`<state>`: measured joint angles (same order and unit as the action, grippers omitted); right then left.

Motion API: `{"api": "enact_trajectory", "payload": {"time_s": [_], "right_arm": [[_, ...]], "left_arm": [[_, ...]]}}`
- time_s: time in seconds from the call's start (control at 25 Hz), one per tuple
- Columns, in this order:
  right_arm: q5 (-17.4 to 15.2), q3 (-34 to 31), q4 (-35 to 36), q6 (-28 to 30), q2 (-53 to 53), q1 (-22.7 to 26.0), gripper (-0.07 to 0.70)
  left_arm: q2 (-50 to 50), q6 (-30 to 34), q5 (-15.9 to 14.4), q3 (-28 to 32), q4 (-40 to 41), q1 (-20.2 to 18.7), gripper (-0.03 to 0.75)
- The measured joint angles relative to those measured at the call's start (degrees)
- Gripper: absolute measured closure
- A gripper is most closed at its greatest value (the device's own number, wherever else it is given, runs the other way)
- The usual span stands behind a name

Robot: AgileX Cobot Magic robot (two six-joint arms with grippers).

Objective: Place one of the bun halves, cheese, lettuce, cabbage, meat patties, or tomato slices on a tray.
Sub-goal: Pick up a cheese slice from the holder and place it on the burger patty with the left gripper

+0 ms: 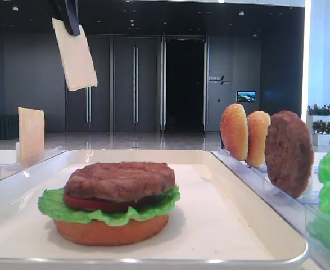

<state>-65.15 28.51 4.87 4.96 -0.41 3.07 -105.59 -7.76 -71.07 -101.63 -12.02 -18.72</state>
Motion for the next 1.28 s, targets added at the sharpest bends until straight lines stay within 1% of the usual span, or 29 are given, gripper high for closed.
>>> {"api": "enact_trajectory", "payload": {"time_s": [0.16,0.32,0.44,0.6,0.72,0.8,0.88,0.96,1.08,1.16,1.28], "right_arm": [[0.00,0.00,0.00,0.00,0.00,0.00,0.182],[0.00,0.00,0.00,0.00,0.00,0.00,0.182],[0.00,0.00,0.00,0.00,0.00,0.00,0.182],[0.00,0.00,0.00,0.00,0.00,0.00,0.182],[0.00,0.00,0.00,0.00,0.00,0.00,0.182],[0.00,0.00,0.00,0.00,0.00,0.00,0.182],[0.00,0.00,0.00,0.00,0.00,0.00,0.182],[0.00,0.00,0.00,0.00,0.00,0.00,0.182],[0.00,0.00,0.00,0.00,0.00,0.00,0.182],[0.00,0.00,0.00,0.00,0.00,0.00,0.182],[0.00,0.00,0.00,0.00,0.00,0.00,0.182]], "left_arm": [[2.24,0.80,0.00,3.68,-0.33,0.00,0.694],[6.67,0.99,0.07,9.11,-0.93,0.00,0.694],[10.80,2.13,1.77,13.71,-3.59,0.00,0.694],[15.13,5.07,4.17,19.52,-9.41,0.00,0.694],[17.84,6.59,7.28,24.34,-12.60,0.00,0.694],[19.60,8.10,10.05,28.31,-15.09,0.00,0.694],[20.82,10.53,12.82,32.56,-19.74,0.00,0.694],[21.36,14.13,15.94,36.94,-25.10,-0.07,0.694],[21.36,19.55,19.79,43.51,-32.61,-0.84,0.694],[21.36,22.07,21.19,46.62,-36.04,-1.14,0.694],[21.36,24.98,22.53,50.06,-38.63,-1.21,0.694]]}}
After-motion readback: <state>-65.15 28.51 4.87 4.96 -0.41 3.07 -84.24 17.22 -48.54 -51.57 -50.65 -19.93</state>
